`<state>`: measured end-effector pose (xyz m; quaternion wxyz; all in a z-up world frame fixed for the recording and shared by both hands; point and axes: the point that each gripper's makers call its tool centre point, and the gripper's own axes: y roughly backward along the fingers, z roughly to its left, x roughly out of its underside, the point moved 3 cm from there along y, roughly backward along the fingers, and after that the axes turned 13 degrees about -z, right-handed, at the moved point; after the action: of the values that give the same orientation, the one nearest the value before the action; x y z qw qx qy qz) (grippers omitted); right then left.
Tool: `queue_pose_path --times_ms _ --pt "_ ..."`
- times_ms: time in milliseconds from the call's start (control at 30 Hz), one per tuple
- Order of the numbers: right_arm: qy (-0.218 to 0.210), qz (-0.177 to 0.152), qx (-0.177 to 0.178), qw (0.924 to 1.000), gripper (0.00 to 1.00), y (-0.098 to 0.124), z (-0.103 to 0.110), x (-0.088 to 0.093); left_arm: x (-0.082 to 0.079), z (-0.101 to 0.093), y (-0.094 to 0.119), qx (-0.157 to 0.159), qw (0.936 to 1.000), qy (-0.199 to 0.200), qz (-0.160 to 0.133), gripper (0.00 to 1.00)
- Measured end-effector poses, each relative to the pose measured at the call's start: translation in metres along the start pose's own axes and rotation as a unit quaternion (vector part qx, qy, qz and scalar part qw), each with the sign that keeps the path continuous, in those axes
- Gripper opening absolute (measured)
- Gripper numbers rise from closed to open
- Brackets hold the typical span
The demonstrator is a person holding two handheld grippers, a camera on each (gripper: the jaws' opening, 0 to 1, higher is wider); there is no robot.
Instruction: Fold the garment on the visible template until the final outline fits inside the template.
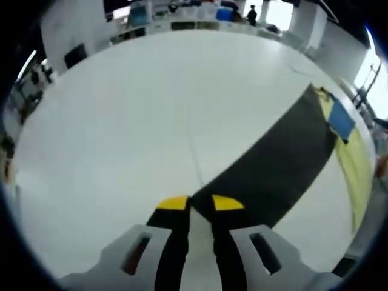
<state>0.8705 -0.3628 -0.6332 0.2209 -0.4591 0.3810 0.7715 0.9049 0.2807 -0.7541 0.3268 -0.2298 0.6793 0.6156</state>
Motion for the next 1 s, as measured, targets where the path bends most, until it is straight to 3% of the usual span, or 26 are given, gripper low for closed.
queue_pose_path --times_ms 133,333,567,700,1000 --pt "0.0 -0.003 0.002 1.0 0.99 0.002 -0.001 -0.002 0.0 -0.002 0.0 -0.004 1.0 0.001 0.0 0.0" --pt "-0.003 -0.005 0.006 1.0 0.99 0.007 -0.002 -0.002 0.0 -0.004 0.004 -0.014 0.9999 0.002 0.003 0.0" --pt "-0.006 -0.009 0.007 0.9999 0.99 0.011 0.0 -0.002 -0.016 -0.009 0.018 -0.033 0.9994 0.001 -0.009 0.0" --pt "-0.007 -0.016 0.006 0.9998 0.99 0.012 0.0 -0.004 -0.024 -0.013 0.029 -0.038 0.9991 0.02 -0.005 0.0" --pt "-0.011 -0.032 0.005 0.9994 0.96 0.02 0.001 -0.009 -0.046 -0.04 0.061 -0.028 0.9986 0.044 -0.009 0.0"
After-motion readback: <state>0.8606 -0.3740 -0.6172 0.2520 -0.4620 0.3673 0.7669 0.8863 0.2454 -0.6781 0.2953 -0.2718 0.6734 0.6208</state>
